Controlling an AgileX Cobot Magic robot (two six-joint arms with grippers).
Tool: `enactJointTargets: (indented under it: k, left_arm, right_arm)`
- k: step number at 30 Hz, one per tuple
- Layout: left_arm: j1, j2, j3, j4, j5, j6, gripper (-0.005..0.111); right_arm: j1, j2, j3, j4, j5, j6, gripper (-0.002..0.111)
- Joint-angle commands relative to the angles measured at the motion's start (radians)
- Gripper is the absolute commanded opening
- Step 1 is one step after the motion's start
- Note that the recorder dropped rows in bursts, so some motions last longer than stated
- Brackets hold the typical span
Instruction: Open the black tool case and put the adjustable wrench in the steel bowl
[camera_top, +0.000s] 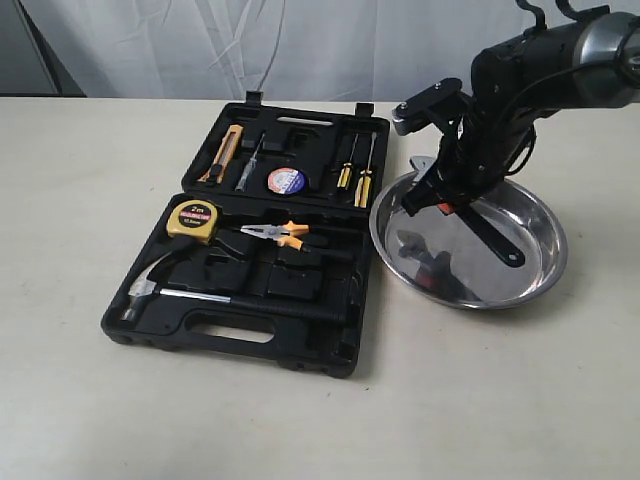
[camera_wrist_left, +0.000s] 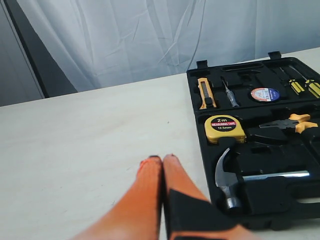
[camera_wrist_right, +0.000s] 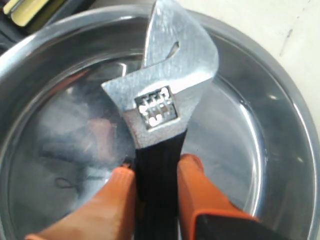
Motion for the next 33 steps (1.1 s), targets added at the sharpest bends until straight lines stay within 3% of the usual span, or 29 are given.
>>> enactJointTargets:
  k: [1, 6, 10, 12, 15, 23, 26, 33]
  left_arm:
    - [-0.004, 0.004, -0.002, -0.001, -0.014, -0.004, 0.0]
    - [-0.004, 0.004, -0.002, -0.001, -0.014, -0.004, 0.0]
    - [-0.004, 0.004, -0.002, -0.001, -0.014, -0.004, 0.0]
    - [-0.004, 0.004, -0.002, -0.001, -0.014, -0.004, 0.0]
    - [-0.004, 0.004, -0.002, -0.001, -0.014, -0.004, 0.0]
    - [-0.004, 0.004, -0.002, -0.001, -0.014, -0.004, 0.0]
    - [-0.004, 0.004, -0.002, -0.001, -0.014, -0.004, 0.0]
    - [-0.004, 0.004, -0.002, -0.001, -0.014, -0.004, 0.0]
  right_arm:
    - [-0.005, -0.009, 0.003, -0.031, -0.022, -0.005, 0.013]
    - [-0.005, -0.009, 0.003, -0.042, -0.006, -0.005, 0.037]
    - [-0.005, -0.009, 0.003, -0.042, 0.015, 0.007, 0.039]
    - [-0.005, -0.028, 0.003, -0.042, 0.023, 0.04, 0.036]
    - [-0.005, -0.126, 0.018, 0.005, 0.029, 0.06, 0.0]
    - [-0.005, -0.681, 0.366, 0.172, -0.128, 0.134, 0.0]
    - [-0.005, -0.879, 0.491, 0.358, -0.032, 0.134, 0.0]
    - [-0.005, -1.045, 0.551, 0.438, 0.295, 0.134, 0.0]
